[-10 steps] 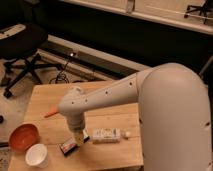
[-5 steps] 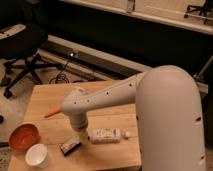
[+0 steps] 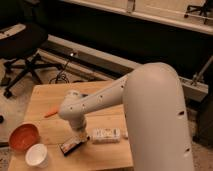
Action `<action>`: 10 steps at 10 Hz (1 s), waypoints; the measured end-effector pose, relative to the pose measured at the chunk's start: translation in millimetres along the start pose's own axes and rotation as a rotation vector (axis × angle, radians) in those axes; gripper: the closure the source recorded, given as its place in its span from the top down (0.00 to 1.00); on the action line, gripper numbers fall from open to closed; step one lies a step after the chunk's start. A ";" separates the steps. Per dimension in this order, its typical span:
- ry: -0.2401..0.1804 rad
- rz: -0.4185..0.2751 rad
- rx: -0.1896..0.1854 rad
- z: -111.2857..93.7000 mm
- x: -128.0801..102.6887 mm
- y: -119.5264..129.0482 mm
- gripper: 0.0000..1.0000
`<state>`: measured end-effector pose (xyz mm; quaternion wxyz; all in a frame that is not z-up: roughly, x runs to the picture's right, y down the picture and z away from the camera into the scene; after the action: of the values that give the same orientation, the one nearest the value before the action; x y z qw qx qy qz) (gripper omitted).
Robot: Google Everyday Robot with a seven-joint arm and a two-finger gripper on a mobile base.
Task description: Place the eraser on the white sponge
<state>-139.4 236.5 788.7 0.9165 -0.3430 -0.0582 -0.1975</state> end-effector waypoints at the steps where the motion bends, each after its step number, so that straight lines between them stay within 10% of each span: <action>1: 0.001 -0.001 -0.013 3.7 -2.3 4.5 0.65; 4: -0.002 0.011 -0.056 11.6 -4.6 20.0 0.58; 10: 0.056 0.229 -0.060 10.6 18.1 -12.3 0.01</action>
<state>-127.4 229.1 808.5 0.9236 -0.3691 0.0129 -0.1024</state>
